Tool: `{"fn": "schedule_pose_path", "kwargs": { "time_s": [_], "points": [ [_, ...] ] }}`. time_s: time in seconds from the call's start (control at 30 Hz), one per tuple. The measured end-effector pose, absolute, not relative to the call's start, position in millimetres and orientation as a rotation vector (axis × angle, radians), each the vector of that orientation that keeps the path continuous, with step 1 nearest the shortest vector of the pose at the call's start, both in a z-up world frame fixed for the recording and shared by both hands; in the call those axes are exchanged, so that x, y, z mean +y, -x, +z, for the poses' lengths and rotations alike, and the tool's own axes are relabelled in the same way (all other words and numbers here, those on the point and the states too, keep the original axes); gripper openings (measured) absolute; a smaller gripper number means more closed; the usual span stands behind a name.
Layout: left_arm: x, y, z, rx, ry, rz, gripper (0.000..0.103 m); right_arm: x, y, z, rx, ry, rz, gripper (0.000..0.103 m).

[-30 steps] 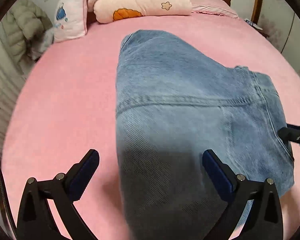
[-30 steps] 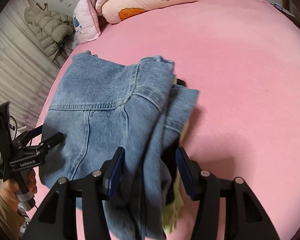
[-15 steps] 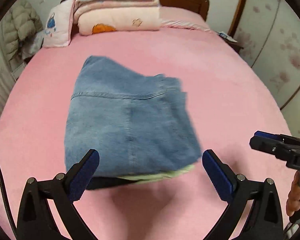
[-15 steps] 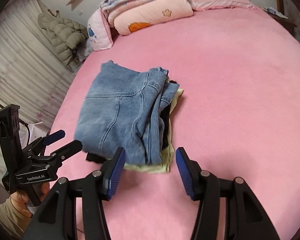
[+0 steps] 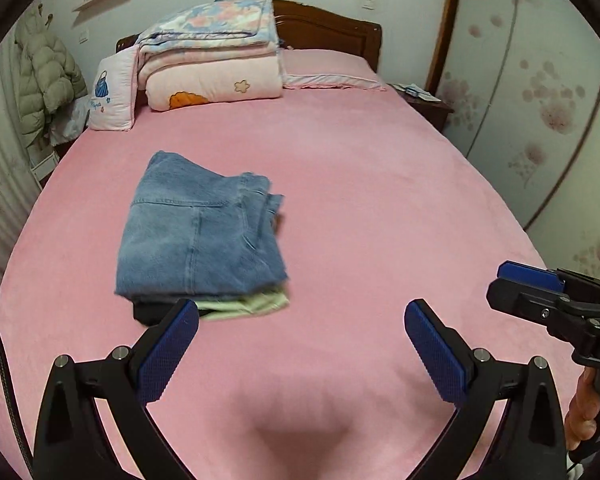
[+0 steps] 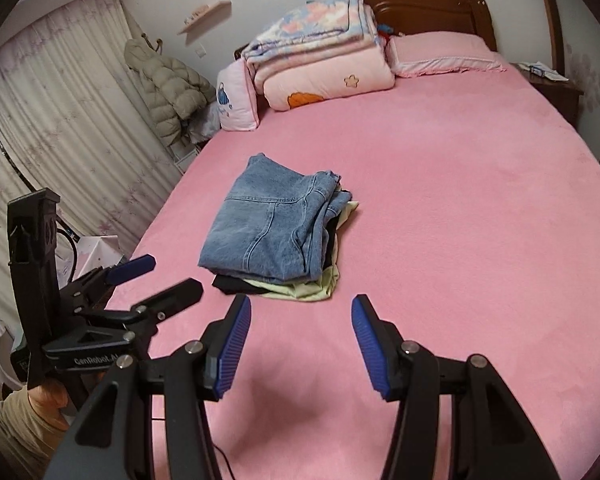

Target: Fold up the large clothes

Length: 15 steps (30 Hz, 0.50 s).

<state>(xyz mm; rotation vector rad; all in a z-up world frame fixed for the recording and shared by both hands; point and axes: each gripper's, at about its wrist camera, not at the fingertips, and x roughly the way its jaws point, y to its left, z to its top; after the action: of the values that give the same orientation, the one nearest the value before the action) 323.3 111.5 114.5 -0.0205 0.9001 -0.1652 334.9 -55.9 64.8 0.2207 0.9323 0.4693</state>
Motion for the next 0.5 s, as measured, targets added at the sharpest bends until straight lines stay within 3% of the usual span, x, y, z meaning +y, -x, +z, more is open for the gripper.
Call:
{"fn": "schedule_pose_path", "kwargs": {
  "time_s": [0.5],
  "points": [
    [46,-131,179,0.852,0.010,-0.163,0.102,-116,-162,123,0.844,-0.247,0.463,0.053]
  ]
}}
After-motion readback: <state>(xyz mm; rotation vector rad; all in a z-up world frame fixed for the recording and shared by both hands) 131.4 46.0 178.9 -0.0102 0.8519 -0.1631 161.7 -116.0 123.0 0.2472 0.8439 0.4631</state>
